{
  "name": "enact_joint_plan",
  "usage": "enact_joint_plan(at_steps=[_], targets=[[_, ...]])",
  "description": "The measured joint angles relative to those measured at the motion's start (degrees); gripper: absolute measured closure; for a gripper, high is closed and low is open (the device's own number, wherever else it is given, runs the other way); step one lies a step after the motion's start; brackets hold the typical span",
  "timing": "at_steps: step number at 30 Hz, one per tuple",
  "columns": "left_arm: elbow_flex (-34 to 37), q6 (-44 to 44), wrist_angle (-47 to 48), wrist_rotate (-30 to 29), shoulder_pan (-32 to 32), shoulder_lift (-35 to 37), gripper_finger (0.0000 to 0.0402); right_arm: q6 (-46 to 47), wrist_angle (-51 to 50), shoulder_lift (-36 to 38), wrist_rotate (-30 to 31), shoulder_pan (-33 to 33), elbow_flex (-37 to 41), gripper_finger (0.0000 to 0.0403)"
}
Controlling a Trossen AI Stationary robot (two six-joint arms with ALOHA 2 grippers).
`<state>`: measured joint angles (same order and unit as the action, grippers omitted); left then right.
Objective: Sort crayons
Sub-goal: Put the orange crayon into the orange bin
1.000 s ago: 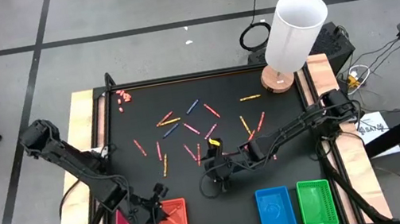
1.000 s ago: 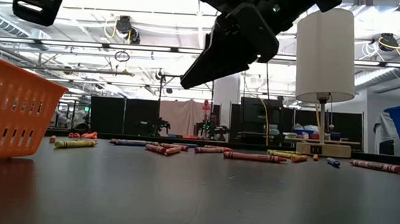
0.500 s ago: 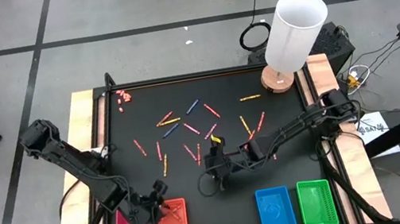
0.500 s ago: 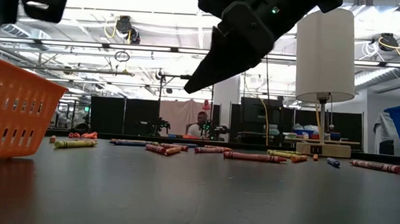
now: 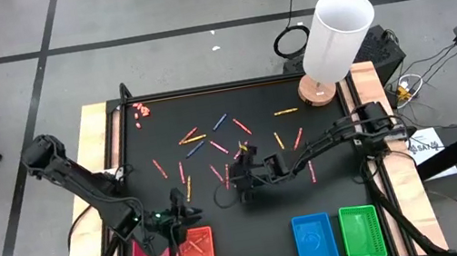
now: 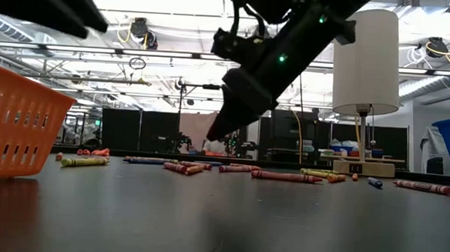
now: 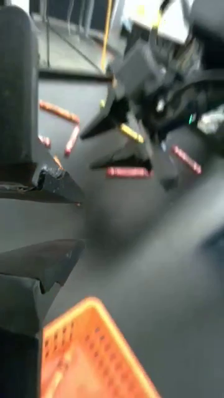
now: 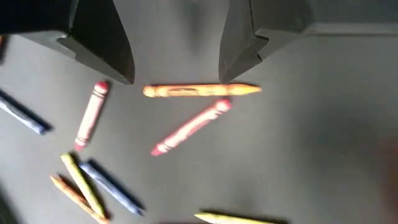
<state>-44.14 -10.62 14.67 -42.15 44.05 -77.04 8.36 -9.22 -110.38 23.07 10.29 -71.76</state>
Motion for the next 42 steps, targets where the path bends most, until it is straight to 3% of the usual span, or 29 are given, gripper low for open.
enact_joint_plan(at_steps=[9,13,18,24,31,36,42], targets=[[0.6,0.2,-0.4,0.7,-3.0,2.1,0.033,-1.4,-34.8,4.8,-6.1,-1.0,-11.4,0.0186],[1.7,1.3,-0.6,2.1,-4.3,2.1,0.0336,-0.4,-42.8,6.1,-8.5,-0.8,-12.5,0.0186],[2.0,2.5,-0.9,2.8,-4.6,2.1,0.0336,8.3,-52.8,6.3,-8.2,-1.0,-12.0,0.0186],[2.0,2.7,-1.1,3.1,-5.6,2.1,0.0336,7.4,-55.7,6.3,-8.1,-1.5,-8.7,0.0195],[2.1,1.0,-3.3,3.6,-8.2,2.1,0.0337,-0.8,-55.8,6.3,-8.3,-4.7,-4.8,0.0244],[2.1,0.8,-4.9,7.9,-9.9,2.1,0.0337,2.2,-52.8,6.3,-8.4,-9.0,-2.9,0.0276],[2.1,1.1,-5.2,10.7,-11.0,2.1,0.0337,6.8,-47.0,6.2,-8.4,-13.8,1.4,0.028]])
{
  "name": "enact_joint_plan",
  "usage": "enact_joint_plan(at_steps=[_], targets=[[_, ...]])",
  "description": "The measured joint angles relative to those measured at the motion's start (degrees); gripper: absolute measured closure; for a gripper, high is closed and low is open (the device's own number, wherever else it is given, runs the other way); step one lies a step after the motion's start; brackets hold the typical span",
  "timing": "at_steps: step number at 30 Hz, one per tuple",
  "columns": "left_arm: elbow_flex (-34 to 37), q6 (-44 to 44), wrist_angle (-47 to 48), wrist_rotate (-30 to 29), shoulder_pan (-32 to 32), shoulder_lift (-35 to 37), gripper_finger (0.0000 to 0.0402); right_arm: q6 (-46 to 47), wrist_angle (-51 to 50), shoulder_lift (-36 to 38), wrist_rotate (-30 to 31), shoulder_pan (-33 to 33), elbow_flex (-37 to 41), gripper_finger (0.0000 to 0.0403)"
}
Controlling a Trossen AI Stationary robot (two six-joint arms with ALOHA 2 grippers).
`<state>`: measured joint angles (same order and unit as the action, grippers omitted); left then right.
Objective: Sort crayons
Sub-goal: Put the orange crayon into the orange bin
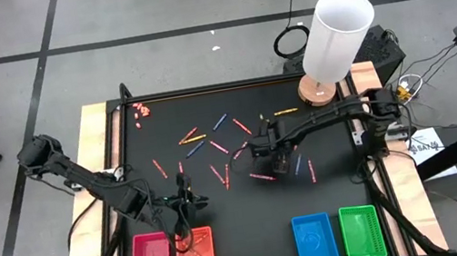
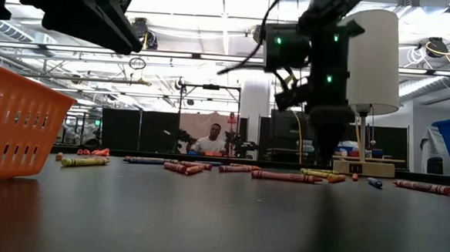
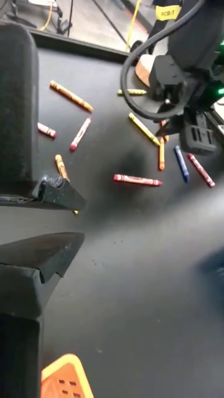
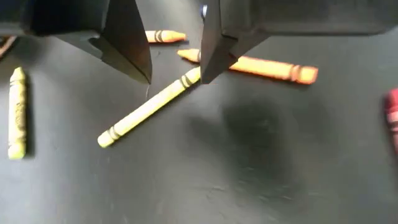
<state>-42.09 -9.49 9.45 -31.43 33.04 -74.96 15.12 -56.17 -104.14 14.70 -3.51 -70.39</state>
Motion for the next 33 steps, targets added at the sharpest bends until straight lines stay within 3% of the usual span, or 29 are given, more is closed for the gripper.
enact_joint_plan(at_steps=[9,22,33], targets=[[0.0,0.0,0.0,0.1,0.0,0.0,0.0337,6.1,1.7,0.2,0.0,-2.3,3.0,0.0258],[0.0,-0.1,-0.2,0.2,-0.1,0.0,0.0337,-12.6,1.7,2.0,-8.6,5.0,3.0,0.0267],[0.0,-0.3,-0.6,0.2,-0.1,0.0,0.0337,-27.6,5.5,1.7,-7.2,7.4,3.0,0.0269]])
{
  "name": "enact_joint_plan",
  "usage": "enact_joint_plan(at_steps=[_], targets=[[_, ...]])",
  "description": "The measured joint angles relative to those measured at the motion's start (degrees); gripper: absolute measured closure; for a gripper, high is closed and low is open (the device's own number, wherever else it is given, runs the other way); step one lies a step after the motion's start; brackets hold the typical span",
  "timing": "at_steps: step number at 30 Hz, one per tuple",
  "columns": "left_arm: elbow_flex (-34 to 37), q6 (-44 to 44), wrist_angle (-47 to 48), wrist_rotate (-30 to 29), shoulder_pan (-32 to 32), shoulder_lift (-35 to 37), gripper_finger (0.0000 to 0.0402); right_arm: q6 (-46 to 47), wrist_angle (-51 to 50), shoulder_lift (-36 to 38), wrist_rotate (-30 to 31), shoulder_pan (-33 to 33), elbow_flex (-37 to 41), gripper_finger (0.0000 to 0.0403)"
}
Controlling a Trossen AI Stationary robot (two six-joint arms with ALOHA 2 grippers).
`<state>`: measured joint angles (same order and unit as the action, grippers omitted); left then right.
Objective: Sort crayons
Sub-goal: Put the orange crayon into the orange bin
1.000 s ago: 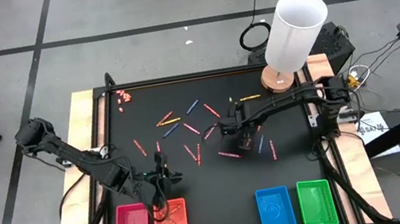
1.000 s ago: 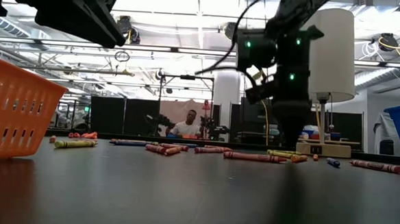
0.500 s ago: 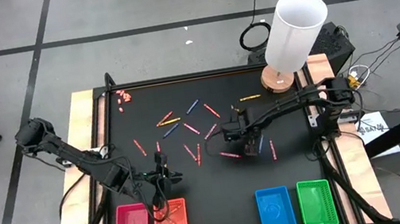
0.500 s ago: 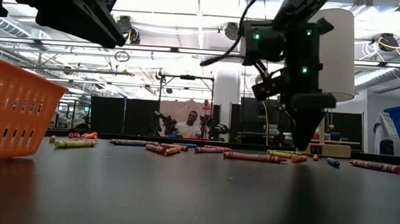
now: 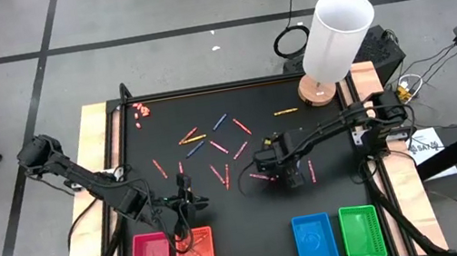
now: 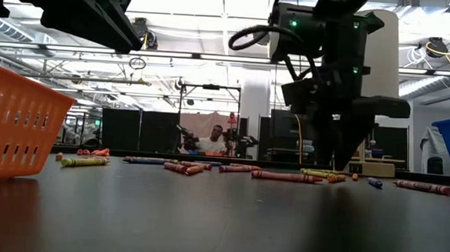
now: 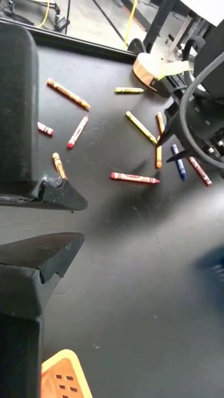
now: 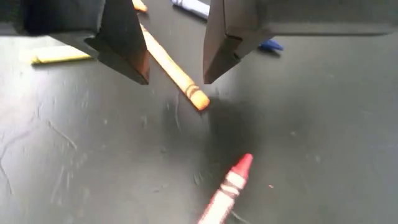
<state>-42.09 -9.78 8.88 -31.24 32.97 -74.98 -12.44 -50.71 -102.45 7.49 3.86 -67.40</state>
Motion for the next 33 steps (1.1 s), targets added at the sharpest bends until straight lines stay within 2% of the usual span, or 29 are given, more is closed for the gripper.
enact_joint_plan(at_steps=[6,10,19,33], targets=[[0.0,0.0,0.0,0.0,0.0,0.0,0.0337,-5.1,0.8,-2.4,0.0,-0.1,1.0,0.0269],[0.0,0.0,0.1,0.0,0.0,0.0,0.0337,-6.5,4.9,-2.2,0.1,-0.1,3.7,0.028],[0.0,0.0,0.1,0.0,0.0,0.0,0.0337,-6.3,5.8,-2.3,-2.2,0.0,4.5,0.0392],[0.0,0.0,0.1,0.0,0.0,0.0,0.0337,-1.2,7.5,-1.4,-2.9,1.8,1.6,0.04]])
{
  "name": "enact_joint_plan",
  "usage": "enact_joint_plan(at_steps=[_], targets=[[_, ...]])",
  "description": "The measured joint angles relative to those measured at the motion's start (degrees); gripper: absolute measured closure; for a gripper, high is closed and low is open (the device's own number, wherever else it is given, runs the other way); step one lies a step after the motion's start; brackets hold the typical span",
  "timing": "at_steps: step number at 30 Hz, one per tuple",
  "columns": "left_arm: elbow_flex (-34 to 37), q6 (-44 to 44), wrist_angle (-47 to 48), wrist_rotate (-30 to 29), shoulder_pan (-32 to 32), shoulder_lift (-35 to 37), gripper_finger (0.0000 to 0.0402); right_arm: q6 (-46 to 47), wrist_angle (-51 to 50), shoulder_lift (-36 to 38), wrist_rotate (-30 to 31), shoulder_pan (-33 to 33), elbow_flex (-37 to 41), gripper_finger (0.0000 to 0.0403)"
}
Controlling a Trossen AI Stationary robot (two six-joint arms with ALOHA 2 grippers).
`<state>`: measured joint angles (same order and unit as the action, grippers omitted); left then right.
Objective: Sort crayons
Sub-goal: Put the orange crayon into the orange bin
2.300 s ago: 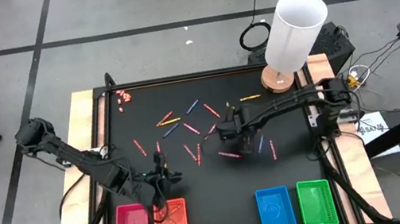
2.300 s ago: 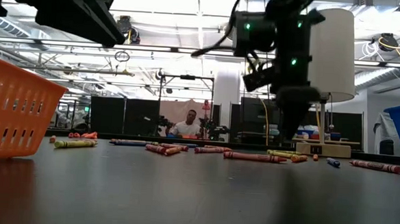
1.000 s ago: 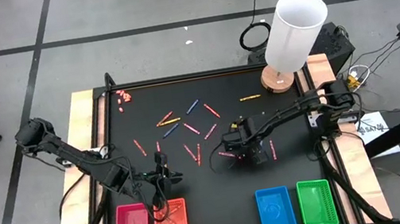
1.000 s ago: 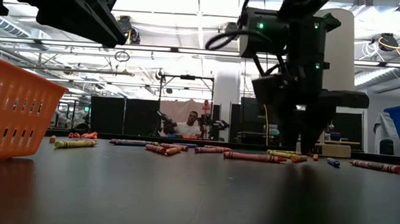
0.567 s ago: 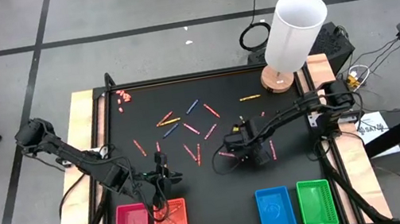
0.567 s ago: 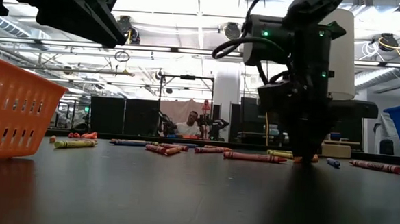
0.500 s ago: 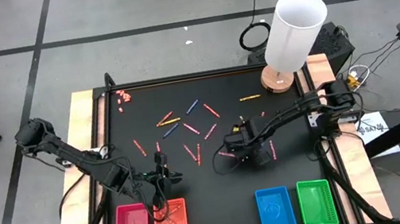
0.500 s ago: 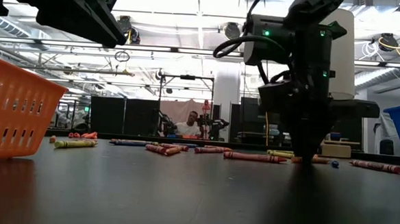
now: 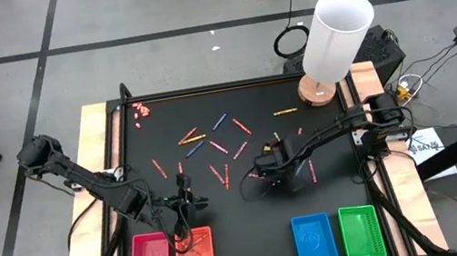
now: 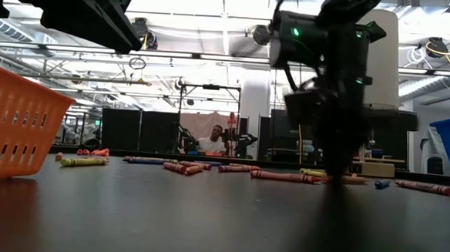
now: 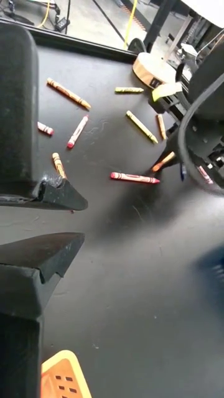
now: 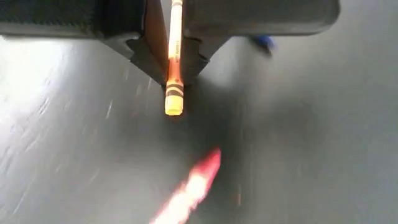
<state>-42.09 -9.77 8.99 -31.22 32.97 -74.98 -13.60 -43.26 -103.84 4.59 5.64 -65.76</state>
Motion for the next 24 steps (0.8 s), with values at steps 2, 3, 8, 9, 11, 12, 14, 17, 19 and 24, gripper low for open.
enact_joint_plan(at_steps=[2,3,8,9,11,12,14,17,19,24], targets=[[0.0,0.0,0.0,0.0,0.0,0.0,0.0337,2.8,2.0,1.4,-0.5,0.1,-0.6,0.0401],[0.0,0.0,0.0,0.0,0.0,0.0,0.0337,4.9,2.5,2.3,-0.5,0.2,-0.6,0.0401],[0.0,0.1,0.0,0.0,0.0,0.0,0.0337,17.6,7.8,4.9,-0.3,0.4,-0.5,0.0402],[0.0,0.1,0.0,0.0,0.0,0.0,0.0337,19.3,8.4,5.5,0.0,0.7,-0.5,0.0402],[0.0,0.3,0.0,0.0,0.0,0.0,0.0337,21.9,10.7,6.0,0.9,1.8,-0.5,0.0402],[0.0,0.4,-0.1,0.0,0.0,0.0,0.0337,22.9,12.0,6.0,1.4,2.5,-0.5,0.0402],[0.0,0.4,-0.4,0.0,0.0,0.0,0.0337,23.8,15.0,5.9,1.9,3.6,-0.5,0.0402],[0.0,0.4,-1.0,0.0,0.0,0.0,0.0337,23.8,25.0,6.0,4.3,5.5,-0.2,0.0402],[0.0,0.4,-1.0,0.0,0.0,0.0,0.0337,22.3,33.9,6.0,4.6,6.5,1.2,0.0402],[0.0,1.1,-1.1,0.0,0.0,0.0,0.0337,18.6,54.4,6.0,4.5,7.7,5.7,0.0403]])
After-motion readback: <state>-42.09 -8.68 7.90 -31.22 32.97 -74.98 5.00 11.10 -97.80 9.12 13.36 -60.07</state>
